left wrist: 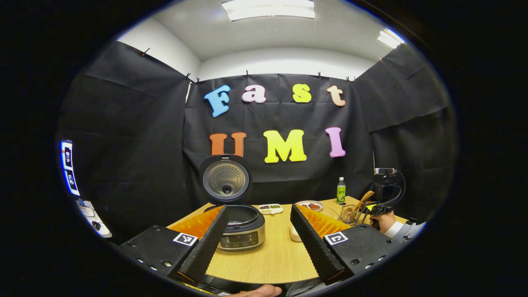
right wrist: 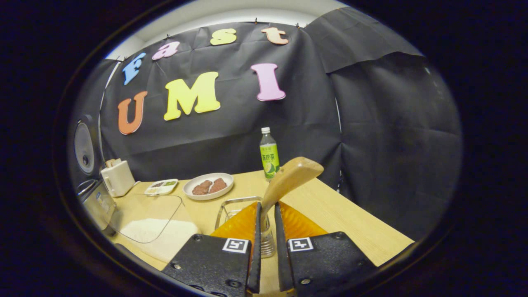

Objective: Close the left gripper, press the button to open the rice cooker; take a wooden spoon from the chopstick holder with the right hand, scoop a spoonful of rice and pour it into the rice cooker, then put the wooden spoon back into the chopstick holder.

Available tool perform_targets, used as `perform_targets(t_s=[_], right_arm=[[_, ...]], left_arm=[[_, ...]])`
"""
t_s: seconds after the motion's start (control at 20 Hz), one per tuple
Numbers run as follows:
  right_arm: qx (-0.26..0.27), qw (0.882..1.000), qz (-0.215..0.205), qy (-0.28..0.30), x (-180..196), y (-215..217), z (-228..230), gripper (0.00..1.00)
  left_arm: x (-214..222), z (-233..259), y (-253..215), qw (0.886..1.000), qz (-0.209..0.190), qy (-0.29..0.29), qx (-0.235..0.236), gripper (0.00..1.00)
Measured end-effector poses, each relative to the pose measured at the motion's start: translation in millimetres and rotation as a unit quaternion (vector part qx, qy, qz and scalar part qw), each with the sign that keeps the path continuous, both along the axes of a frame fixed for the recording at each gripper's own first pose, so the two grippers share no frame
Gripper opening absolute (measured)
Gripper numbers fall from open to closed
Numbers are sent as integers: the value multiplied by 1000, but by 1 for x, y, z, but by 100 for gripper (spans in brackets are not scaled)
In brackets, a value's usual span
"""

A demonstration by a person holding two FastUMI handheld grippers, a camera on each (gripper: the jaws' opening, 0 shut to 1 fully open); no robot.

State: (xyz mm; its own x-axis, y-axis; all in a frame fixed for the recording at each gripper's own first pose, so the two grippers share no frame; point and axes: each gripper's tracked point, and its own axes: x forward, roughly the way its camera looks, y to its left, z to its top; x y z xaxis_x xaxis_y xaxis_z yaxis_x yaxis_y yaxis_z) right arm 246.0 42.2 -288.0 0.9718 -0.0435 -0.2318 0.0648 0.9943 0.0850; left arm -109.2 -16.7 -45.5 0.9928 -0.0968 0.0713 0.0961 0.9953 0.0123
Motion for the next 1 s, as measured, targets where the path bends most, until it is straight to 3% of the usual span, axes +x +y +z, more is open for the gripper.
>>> perform_targets(t_s=[0.2,0.3,0.45,0.55,0.75,0.85,0.9,1.0], right_arm=[[13,1000,-8,8,14,-9,1,24],[8,1000,0,0,20,-8,4,30],[18,1000,23,-5,26,0,8,30],[22,1000,17,3,35,-6,3,31],[39,999,35,-1,43,-2,9,39],[36,999,36,-8,46,-4,13,33],[35,998,46,-8,42,4,14,22],[13,998,59,-11,39,13,20,17]], left_arm=[[2,2,0,1000,2,-3,3,96],[2,-1,1,1000,1,-1,1,96],[7,-8,1,1000,1,9,-1,96],[6,-10,3,1000,3,10,0,96],[10,-13,4,1000,4,14,0,96],[12,-19,4,1000,3,18,1,96],[12,-20,4,1000,3,21,1,96],[12,-24,2,1000,-4,29,-5,96]])
